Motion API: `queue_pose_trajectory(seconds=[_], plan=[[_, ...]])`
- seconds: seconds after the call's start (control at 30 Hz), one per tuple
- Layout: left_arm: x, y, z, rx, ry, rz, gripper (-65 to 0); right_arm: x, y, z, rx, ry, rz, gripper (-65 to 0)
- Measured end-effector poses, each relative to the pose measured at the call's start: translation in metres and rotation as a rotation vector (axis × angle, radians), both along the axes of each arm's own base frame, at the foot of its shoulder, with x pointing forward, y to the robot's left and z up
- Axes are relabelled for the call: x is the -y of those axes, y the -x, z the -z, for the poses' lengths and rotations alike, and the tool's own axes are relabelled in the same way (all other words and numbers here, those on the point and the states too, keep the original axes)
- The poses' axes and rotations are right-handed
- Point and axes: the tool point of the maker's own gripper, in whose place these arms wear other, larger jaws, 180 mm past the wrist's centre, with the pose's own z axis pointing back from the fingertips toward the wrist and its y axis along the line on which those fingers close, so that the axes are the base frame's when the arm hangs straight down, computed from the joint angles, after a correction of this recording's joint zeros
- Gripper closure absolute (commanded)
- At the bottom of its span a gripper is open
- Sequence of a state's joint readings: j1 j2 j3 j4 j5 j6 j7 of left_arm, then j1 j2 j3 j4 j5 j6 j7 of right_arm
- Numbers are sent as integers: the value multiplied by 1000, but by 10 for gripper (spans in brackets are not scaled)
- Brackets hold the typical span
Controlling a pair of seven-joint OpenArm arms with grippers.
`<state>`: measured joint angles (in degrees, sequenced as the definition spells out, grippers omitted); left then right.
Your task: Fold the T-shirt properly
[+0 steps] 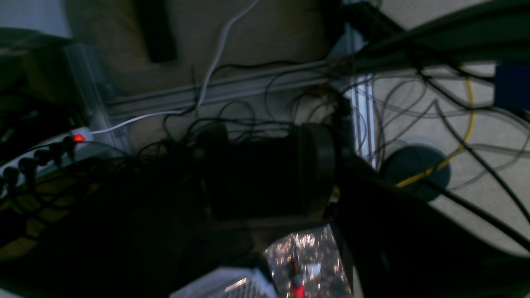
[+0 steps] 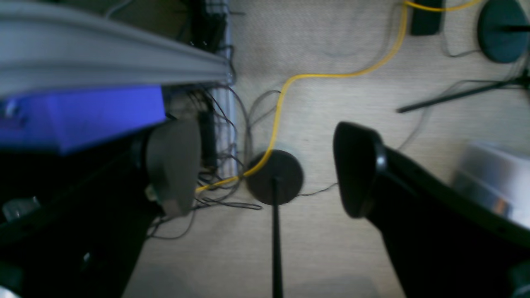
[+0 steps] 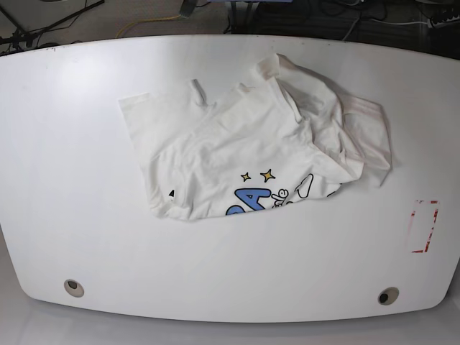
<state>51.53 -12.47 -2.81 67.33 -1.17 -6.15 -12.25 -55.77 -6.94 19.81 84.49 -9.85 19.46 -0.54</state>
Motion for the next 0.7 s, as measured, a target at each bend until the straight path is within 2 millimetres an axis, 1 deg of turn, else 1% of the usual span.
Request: queue_pose_trajectory(seconds=[0.13,0.2,0.3,0.33,0.4,0.43,0.6,0.7], plan=[[-5,-11,-28,69,-14,-8,-258,1,5,-31,29,-7,46,-480],[-6,-21,-43,113,-20,4,-258,5,-8,-52,101,-18,99,-480],[-8,-34,-63,169,-30,15,-258,10,-17,-75,156,-36,150,-480],[-7,-37,-70,183,-31,19,-258,11,-17,-81,163,-41,160,-480],[-4,-41,-81,203,-30,27,-258,12,-18,-91,174,-42,169,-480],[-2,-47,-89,227,-27,34,-258,14,-22,-98,191,-43,174,-480],[-4,-65,-121,300,-44,50,-258,16,-50,-121,286,-42,168,-480],[-7,-76,-139,351,-13,-21,-258,16,-64,-126,323,-41,159,-480]])
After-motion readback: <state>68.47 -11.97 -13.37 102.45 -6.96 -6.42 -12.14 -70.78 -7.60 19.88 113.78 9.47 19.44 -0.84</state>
